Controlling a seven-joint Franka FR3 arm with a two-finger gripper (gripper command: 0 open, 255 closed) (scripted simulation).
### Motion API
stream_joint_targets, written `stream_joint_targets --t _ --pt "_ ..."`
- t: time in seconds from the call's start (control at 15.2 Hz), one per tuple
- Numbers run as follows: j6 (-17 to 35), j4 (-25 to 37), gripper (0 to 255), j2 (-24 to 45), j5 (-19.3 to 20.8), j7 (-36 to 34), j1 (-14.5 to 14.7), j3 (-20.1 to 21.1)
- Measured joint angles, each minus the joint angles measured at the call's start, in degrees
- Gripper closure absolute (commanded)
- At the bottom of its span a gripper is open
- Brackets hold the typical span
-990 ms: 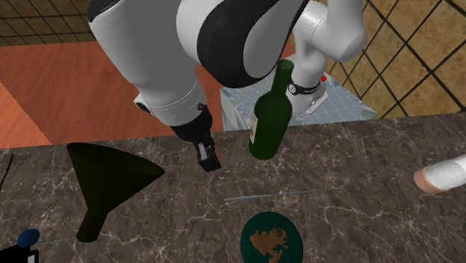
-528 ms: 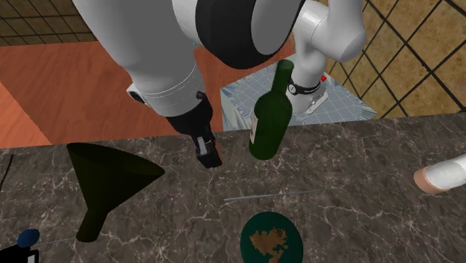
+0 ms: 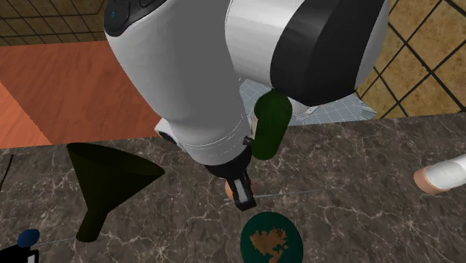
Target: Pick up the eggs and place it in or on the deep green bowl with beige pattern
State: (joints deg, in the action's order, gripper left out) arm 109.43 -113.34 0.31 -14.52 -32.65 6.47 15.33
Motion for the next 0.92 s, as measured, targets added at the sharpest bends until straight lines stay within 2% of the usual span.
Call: stream_joint_targets --t 0.53,0.92 --pt "0.7 9.1 255 7.4 2.3 -11.7 6.0 5.0" --pt "4.2 8.0 255 9.6 2.8 -13.0 7.0 5.6"
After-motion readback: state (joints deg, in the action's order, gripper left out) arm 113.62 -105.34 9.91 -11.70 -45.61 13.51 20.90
